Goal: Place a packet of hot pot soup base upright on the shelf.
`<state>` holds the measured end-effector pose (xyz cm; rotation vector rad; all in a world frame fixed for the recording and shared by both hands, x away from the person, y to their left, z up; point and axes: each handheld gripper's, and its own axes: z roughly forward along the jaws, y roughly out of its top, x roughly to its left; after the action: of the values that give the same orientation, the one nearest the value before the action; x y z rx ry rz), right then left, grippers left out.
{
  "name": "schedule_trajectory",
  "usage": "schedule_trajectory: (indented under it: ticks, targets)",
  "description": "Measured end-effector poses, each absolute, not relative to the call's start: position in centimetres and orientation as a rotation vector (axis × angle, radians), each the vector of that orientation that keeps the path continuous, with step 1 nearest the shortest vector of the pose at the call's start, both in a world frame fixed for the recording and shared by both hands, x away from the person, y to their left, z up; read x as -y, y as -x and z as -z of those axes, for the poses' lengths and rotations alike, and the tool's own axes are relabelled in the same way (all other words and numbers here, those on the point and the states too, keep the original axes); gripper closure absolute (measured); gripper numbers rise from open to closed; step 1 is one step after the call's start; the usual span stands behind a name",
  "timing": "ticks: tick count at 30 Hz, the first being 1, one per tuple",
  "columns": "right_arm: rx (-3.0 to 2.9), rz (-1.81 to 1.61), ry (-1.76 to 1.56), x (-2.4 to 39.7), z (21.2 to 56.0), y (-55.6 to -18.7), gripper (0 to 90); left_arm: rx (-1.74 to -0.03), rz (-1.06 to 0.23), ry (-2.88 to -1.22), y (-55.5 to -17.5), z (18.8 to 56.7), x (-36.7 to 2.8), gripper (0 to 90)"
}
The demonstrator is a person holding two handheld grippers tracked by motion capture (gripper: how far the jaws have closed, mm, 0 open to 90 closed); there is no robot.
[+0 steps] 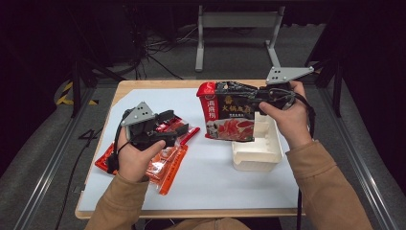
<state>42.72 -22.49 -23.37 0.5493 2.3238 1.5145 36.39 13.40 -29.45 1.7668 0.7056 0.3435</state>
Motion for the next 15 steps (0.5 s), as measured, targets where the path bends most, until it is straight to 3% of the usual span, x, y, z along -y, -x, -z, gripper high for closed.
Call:
schedule_trajectory:
  ticks: [15]
  targets:
    - [-2.269,-1.497,-0.524,24.0,21.9,-44.7,79.4,-0.773,-0.404,-1.751,-35.9,29.3,-16.1,26.4]
